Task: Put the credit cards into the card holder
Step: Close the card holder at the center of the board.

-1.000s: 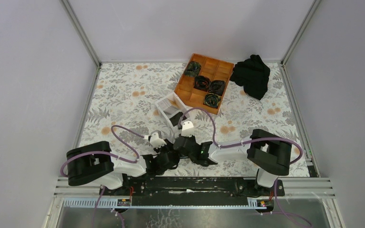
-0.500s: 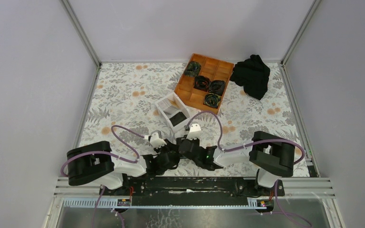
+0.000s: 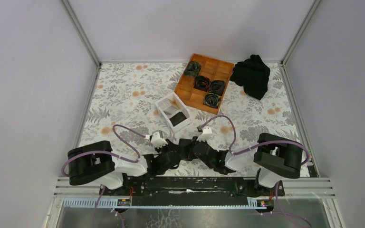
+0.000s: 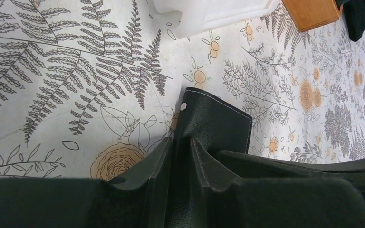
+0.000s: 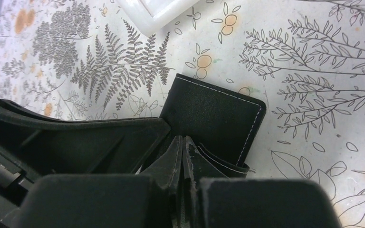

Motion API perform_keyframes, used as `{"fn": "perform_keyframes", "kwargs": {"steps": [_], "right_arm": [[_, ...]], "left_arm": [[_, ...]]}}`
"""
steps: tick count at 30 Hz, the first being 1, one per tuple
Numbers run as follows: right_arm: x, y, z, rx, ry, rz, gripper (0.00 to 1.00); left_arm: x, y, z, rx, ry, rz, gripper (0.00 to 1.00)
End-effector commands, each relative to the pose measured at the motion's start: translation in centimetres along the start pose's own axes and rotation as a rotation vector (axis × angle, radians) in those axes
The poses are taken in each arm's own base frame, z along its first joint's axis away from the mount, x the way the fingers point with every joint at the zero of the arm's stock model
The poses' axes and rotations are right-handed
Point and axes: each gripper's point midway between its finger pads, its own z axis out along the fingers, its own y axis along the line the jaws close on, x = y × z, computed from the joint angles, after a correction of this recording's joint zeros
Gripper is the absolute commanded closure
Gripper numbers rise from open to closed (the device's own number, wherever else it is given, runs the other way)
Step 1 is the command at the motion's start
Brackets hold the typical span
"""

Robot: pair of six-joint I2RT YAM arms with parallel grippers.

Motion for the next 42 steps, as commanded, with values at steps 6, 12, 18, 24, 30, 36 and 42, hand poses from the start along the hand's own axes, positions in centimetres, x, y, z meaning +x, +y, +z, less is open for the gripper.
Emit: {"fn": "perform_keyframes", "kwargs": {"steps": [6,12,18,24,30,36,42], "right_arm": [[8.9,-8.2,-3.7,0.107,0.346,-0.04,1.0],[7.6,-8.4,-4.0,0.074,0.303,0.033,1.0],[8.0,-9.5,-4.2,0.084,0.291,0.078,1.0],[8.4,-11.3,-4.1,0.118,0.279,0.117,1.0],[8.0,-12.2,-3.9,0.141,0.251,0.143,1.0],[8.0,-13.9,-4.3,0.203,0.238,0.166,1.0],[8.5,-15.3,-4.3,0.266,0.246,0.195,1.0]], "left_arm": [[3.2,5.6,-0.8,-0.156,0.16,0.186,0.72],[3.1,5.4,-0.7,-0.162,0.16,0.194,0.72],[3.3,5.4,-0.6,-0.169,0.165,0.195,0.72],[3.4,5.7,-0.7,-0.174,0.165,0.191,0.72],[3.3,5.9,-0.8,-0.183,0.163,0.194,0.72],[3.5,6.0,-0.7,-0.185,0.166,0.193,0.72],[3.8,6.2,-0.6,-0.186,0.175,0.196,0.72]]}}
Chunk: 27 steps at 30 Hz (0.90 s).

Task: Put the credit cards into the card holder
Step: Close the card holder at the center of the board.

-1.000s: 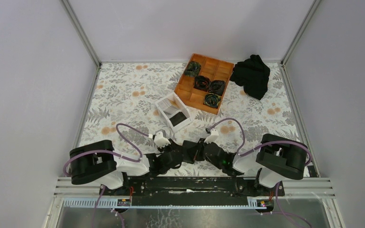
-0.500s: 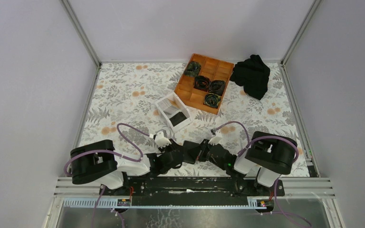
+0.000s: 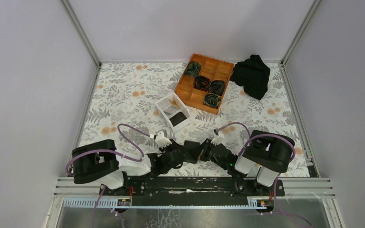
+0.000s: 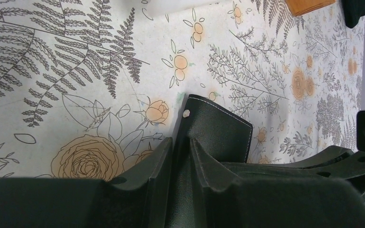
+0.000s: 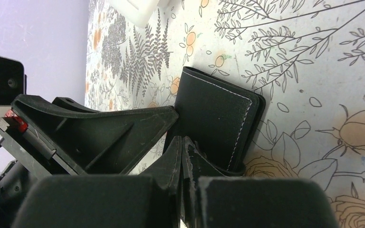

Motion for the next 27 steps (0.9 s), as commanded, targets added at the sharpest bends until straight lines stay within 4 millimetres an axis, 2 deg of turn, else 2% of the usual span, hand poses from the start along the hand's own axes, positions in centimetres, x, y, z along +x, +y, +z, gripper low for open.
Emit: {"fn": "perform_keyframes", "kwargs": {"steps": [1,7,12,27], "right_arm": [[2.9,-14.6,-4.7,0.509,0.139,-0.138,1.0],[3.3,-16.4,-5.1,0.545,0.148,-0.034,1.0],[3.1,-16.7,-5.2,0.511,0.128,0.053,1.0],[3.8,-20.4,-6.5,0.704,0.16,0.082,1.0]], "left_arm": [[2.5,7.6,-0.7,-0.198,0.122,0.204,0.72],[2.7,7.8,-0.7,-0.203,0.127,0.207,0.72],[3.0,8.1,-0.6,-0.21,0.136,0.206,0.72],[5.0,9.6,0.0,-0.269,0.196,0.207,0.72]]}}
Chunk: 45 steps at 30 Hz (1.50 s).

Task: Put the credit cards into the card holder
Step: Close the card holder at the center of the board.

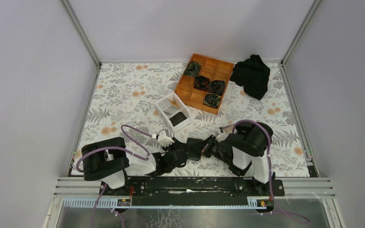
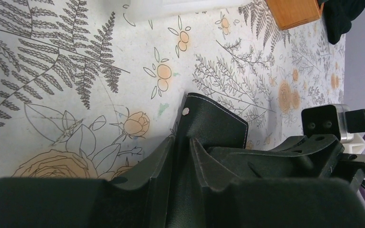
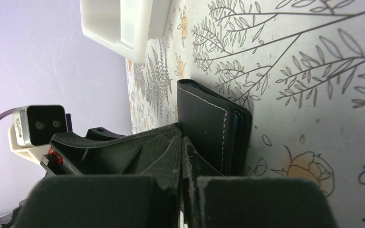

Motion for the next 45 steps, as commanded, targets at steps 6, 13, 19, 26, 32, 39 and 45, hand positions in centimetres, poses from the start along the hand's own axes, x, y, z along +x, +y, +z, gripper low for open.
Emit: {"fn": "perform_keyframes", "kwargs": {"steps": [6,13,19,26,32,39,45], "right_arm": [[-0.7,-15.5,-6.4,0.642,0.03,-0.247,0.99],[-3.0,-8.9,-4.9,0.571,0.035,-0.436,0.89],[-3.1,-4.9,-3.1,0.486,0.067,-0.493,0.84],[-3.4,-0.6,-2.0,0.395,0.075,-0.548,0.76],[-4.1,1.9,-1.8,0.369,0.07,-0.599,0.72],[-3.9,4.0,-1.4,0.301,0.089,-0.63,0.68],[-4.1,6.8,-1.2,0.24,0.087,-0.685,0.64]], "left_arm": [[3.7,10.6,-1.8,-0.284,0.217,0.247,0.72],[2.6,9.6,-1.9,-0.286,0.18,0.263,0.72],[2.8,9.6,-1.8,-0.289,0.181,0.264,0.72],[2.0,9.2,-1.9,-0.28,0.155,0.259,0.71],[1.9,8.7,-1.8,-0.272,0.148,0.265,0.71],[1.9,9.0,-1.8,-0.276,0.148,0.263,0.71],[1.7,8.6,-1.7,-0.266,0.139,0.267,0.71]]}}
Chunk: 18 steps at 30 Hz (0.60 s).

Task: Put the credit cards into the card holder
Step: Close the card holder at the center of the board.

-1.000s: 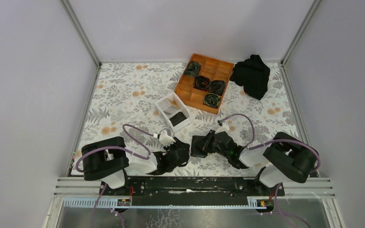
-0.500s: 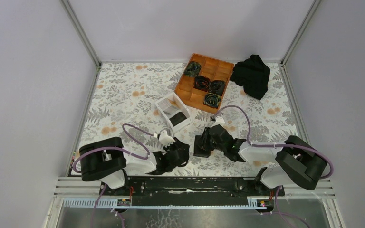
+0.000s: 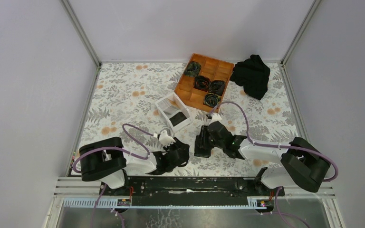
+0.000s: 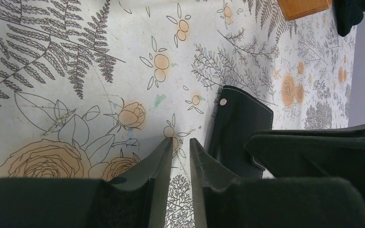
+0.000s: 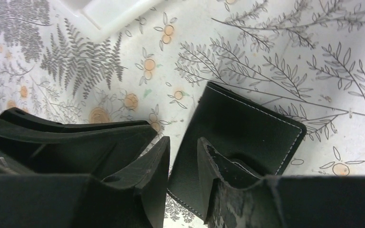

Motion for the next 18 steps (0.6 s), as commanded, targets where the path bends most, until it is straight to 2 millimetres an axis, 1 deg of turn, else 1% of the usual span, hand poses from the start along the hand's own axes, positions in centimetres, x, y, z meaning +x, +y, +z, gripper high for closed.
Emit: {"fn": "perform_keyframes", "kwargs": {"steps": [1,5,7,10,14,18], "right_arm": [[-3.5,3.0,-1.3,-0.07,-0.072,-0.068,0.64],[-5.1,3.2,-2.4,-0.041,-0.107,-0.107,0.64],[-5.6,2.7,-2.8,0.004,-0.121,-0.127,0.66],[-5.4,1.6,-3.4,0.102,-0.125,-0.175,0.79],[-4.1,0.1,-3.7,0.211,-0.115,-0.227,0.99],[-2.9,-1.1,-4.0,0.3,-0.112,-0.263,1.0]], "left_arm": [[1.3,9.2,-1.2,-0.249,0.101,0.277,0.71],[1.0,8.4,-1.1,-0.24,0.089,0.299,0.71],[0.8,7.8,-1.1,-0.232,0.084,0.308,0.71],[0.6,7.4,-1.1,-0.224,0.077,0.318,0.71],[0.8,7.1,-0.9,-0.214,0.079,0.325,0.71],[1.2,7.2,-0.7,-0.213,0.092,0.325,0.71]]}}
